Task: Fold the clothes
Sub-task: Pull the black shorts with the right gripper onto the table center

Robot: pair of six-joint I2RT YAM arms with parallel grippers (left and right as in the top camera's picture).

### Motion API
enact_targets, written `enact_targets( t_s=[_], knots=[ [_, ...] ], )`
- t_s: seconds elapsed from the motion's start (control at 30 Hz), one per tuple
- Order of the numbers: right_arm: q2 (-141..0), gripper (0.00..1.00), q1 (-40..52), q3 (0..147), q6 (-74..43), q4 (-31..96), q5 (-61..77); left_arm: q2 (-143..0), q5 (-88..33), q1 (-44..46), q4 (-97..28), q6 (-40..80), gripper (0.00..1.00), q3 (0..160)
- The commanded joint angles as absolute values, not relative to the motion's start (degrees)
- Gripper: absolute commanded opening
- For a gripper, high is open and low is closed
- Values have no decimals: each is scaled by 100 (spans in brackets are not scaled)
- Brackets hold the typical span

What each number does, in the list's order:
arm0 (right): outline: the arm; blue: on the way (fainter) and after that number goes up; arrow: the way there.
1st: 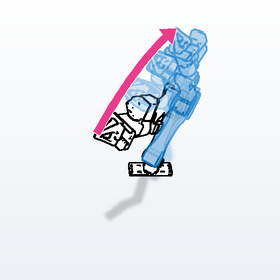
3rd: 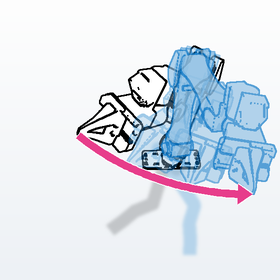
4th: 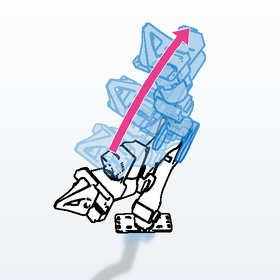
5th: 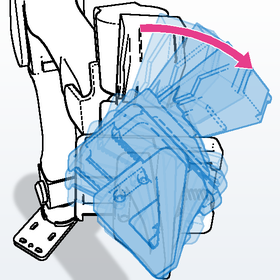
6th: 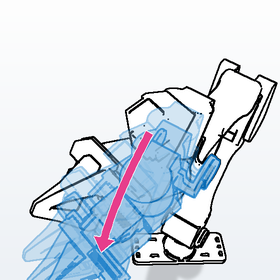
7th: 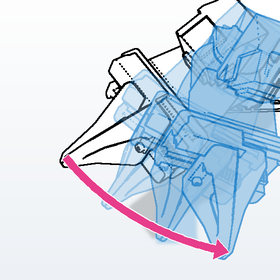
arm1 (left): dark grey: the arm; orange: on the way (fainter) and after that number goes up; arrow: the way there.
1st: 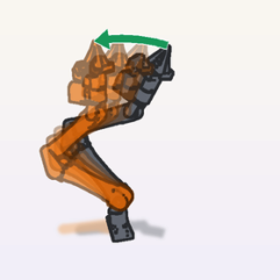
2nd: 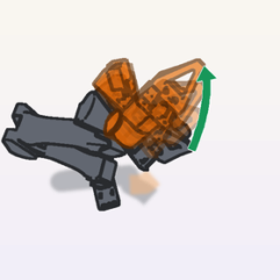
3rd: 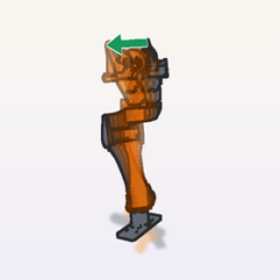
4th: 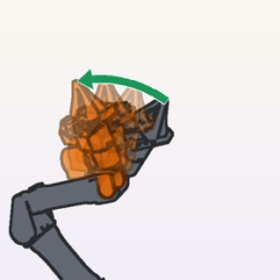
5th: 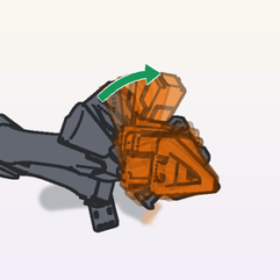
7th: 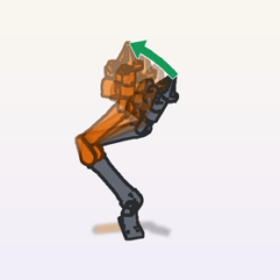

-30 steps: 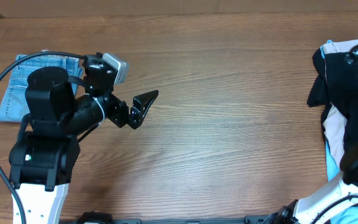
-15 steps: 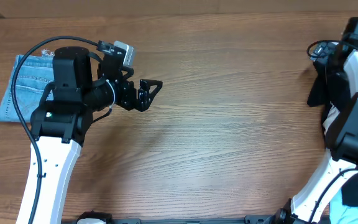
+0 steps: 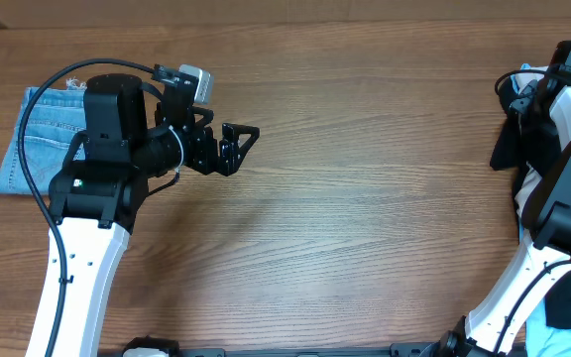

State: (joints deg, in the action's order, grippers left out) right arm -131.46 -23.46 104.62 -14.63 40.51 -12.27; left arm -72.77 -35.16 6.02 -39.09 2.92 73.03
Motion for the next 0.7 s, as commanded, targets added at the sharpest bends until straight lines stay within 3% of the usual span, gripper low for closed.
enact_targets(
  t_s=[0.0, 0.03, 0.1, 0.13, 0.17, 0.67],
  knots=[
    [-13128, 60, -2506, 10571, -1503, 3999, -1417, -7264, -3559, 602, -3859, 349, 99, 7408],
    [-13128, 58, -2506, 10571, -1503, 3988, -1420, -7264, -3559, 602, -3859, 346, 99, 7408],
    [-13128, 32, -2506, 10571, -1505, 3990, -1433, -7264, -3559, 602, -3850, 346, 100, 7408],
    [-13128, 9, -2506, 10573, -1503, 3994, -1463, -7264, -3559, 604, -3857, 346, 100, 7408],
    [-13113, 4, -2506, 10589, -1503, 4038, -1479, -7264, -3559, 604, -3854, 346, 100, 7408],
    [-11056, 4, -1761, 10777, -1015, 4755, -27, -7258, -4040, 602, -3238, 539, 100, 7443]
  ],
)
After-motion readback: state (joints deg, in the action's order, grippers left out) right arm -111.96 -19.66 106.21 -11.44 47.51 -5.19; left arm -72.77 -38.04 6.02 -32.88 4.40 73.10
